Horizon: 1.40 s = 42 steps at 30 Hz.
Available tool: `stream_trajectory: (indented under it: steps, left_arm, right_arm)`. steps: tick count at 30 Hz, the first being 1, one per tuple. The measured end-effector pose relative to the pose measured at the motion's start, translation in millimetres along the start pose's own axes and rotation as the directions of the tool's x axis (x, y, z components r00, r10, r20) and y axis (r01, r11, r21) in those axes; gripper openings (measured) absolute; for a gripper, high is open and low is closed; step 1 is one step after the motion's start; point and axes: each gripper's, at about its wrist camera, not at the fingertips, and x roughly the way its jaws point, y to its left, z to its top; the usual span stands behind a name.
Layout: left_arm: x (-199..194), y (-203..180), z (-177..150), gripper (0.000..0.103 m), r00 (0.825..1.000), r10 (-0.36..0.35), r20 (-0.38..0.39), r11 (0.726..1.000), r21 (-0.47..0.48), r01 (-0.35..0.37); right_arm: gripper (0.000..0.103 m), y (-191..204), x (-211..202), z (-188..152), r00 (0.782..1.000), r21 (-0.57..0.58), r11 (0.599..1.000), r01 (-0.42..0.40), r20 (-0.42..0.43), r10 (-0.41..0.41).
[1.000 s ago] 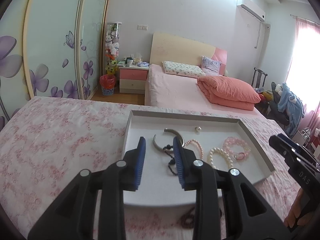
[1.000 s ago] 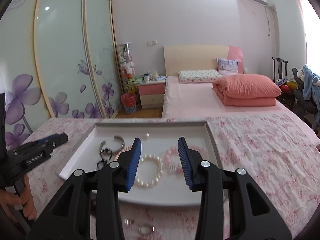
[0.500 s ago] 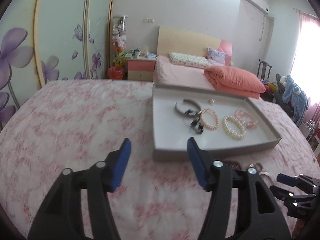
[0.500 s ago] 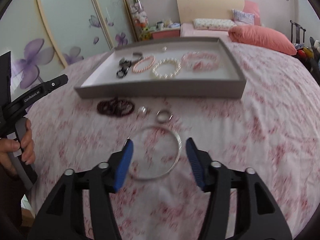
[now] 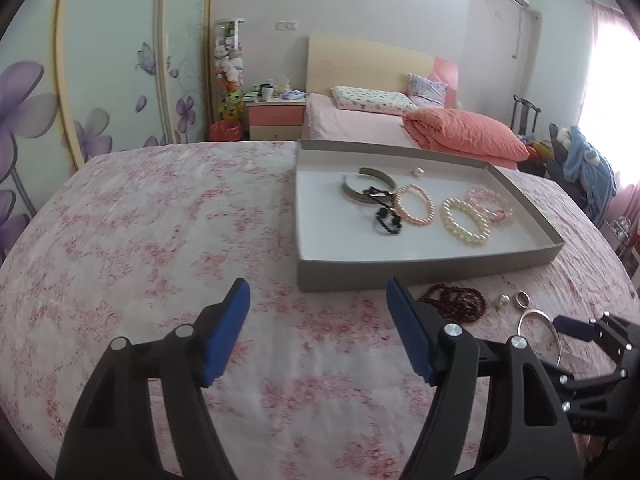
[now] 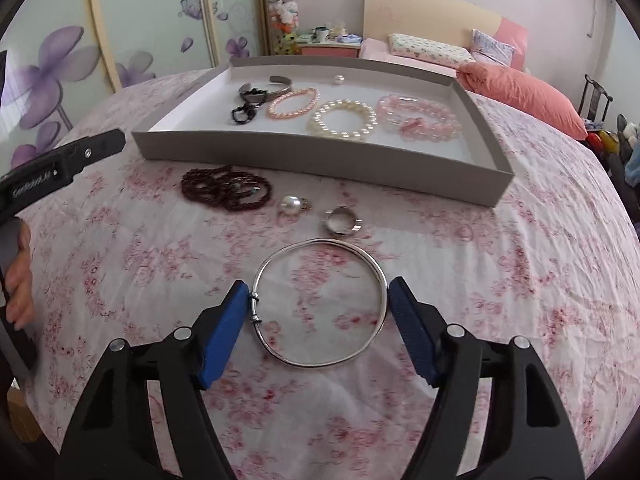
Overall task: Organize jewelry
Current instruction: 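Close the left tool on the dark red bead necklace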
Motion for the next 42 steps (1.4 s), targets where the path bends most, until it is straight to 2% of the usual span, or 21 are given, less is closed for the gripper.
stream_trajectory:
  steps: [6, 12, 18, 22, 29, 30, 31, 32, 36, 42]
  left_arm:
    - [6, -21, -1, 0.07, 0.999, -0.042, -0.032, 0.998, 0.049, 0.043]
    - [13, -33, -4, 0.069, 0.995, -0.059, -0.079, 0.995, 0.078, 0.065]
    - [26, -49, -4, 0.057, 0.984, -0.12, -0.135, 0.986, 0.098, 0.134]
    - [40, -59, -1, 0.049, 0.969, -0.17, -0.177, 0.981, 0.064, 0.184]
    - [54, -76, 0, 0.026, 0.969, -0.144, -0.199, 0.981, 0.099, 0.166]
    - [54, -78, 0, 0.019, 0.972, -0.134, -0.193, 0.981, 0.114, 0.158]
    - [52, -79, 0, 0.005, 0.975, -0.122, -0.183, 0.981, 0.128, 0.146]
    - [52, -80, -1, 0.005, 0.978, -0.097, -0.183, 0.981, 0.146, 0.125]
    - [48, -71, -4, 0.005, 0.98, -0.08, -0.181, 0.982, 0.153, 0.109]
    - [38, -32, -9, 0.005, 0.981, -0.034, -0.192, 0.991, 0.123, 0.058]
  right_arm:
    - [0.072, -23, -6, -6, 1.0, 0.034, 0.999, 0.03, -0.004, -0.03]
    - [0.072, -53, 0, 2, 0.995, 0.123, 0.987, 0.101, -0.007, -0.1]
    - [0.072, -57, 3, 4, 0.994, 0.135, 0.985, 0.109, -0.006, -0.109]
    - [0.072, -56, 3, 4, 0.994, 0.135, 0.985, 0.108, -0.006, -0.108]
    - [0.072, -56, 3, 4, 0.994, 0.135, 0.985, 0.108, -0.006, -0.108]
    - [0.072, -56, 3, 4, 0.994, 0.135, 0.985, 0.108, -0.006, -0.108]
    - [0.072, -56, 3, 4, 0.994, 0.135, 0.985, 0.108, -0.006, -0.109]
    - [0.072, -56, 3, 4, 0.994, 0.135, 0.985, 0.108, -0.006, -0.109]
    - [0.072, -56, 3, 4, 0.994, 0.134, 0.985, 0.11, -0.006, -0.11]
    - [0.072, -49, 8, 8, 0.995, 0.108, 0.989, 0.099, -0.006, -0.099]
